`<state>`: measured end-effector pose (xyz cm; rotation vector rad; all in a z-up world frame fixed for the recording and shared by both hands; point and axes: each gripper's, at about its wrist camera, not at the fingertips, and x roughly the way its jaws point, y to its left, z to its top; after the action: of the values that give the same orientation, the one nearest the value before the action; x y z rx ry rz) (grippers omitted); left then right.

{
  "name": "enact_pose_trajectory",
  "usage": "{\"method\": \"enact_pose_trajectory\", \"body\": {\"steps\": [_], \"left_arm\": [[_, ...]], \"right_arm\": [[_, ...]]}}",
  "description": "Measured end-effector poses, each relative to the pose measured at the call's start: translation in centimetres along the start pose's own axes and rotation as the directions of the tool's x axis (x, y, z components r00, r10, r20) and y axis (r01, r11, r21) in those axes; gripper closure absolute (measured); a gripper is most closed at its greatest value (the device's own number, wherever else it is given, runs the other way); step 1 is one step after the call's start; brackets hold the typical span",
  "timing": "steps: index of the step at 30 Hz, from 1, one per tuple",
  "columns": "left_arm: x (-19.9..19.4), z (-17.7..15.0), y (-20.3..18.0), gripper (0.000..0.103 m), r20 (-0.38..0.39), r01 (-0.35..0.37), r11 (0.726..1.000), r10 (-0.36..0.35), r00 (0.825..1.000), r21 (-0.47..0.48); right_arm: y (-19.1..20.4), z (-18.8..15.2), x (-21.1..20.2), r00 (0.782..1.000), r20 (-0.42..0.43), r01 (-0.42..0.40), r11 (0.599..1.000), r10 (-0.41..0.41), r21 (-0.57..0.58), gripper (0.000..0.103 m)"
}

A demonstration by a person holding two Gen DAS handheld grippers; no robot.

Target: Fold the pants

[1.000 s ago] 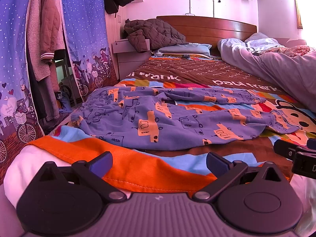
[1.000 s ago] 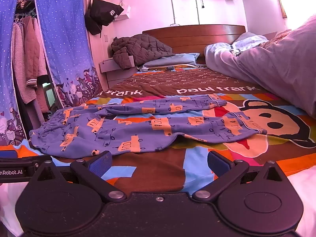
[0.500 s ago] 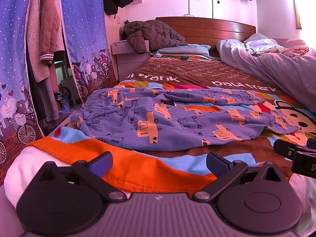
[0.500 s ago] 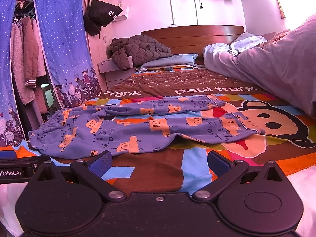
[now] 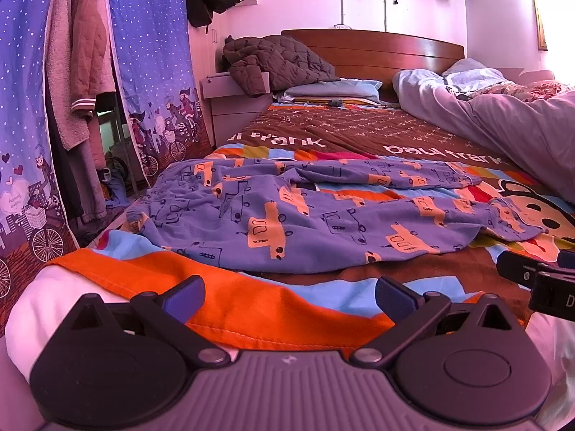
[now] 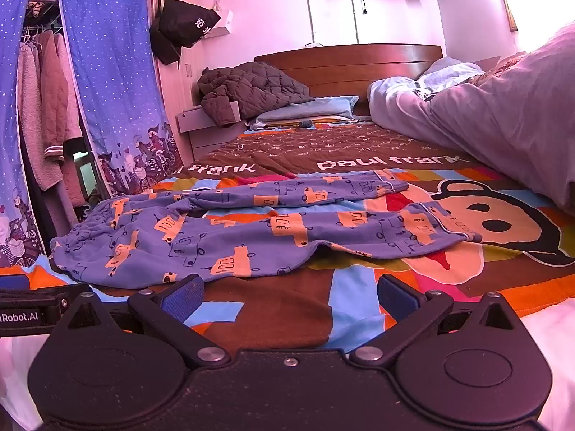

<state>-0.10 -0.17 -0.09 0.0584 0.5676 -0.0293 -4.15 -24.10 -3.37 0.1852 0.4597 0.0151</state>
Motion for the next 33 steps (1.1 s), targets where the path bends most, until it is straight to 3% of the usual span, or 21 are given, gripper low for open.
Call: {"method": "enact_pose_trajectory", "body": {"steps": [33], "left_arm": [[0.26, -0.13, -0.02, 0.000, -0.022, 0.025, 0.999, -0.026, 0.999, -0.028]], "right_arm": [[0.07, 0.14, -0.26, 1.000, -0.028, 0.010, 1.000, -0.010, 0.006, 0.001]]}}
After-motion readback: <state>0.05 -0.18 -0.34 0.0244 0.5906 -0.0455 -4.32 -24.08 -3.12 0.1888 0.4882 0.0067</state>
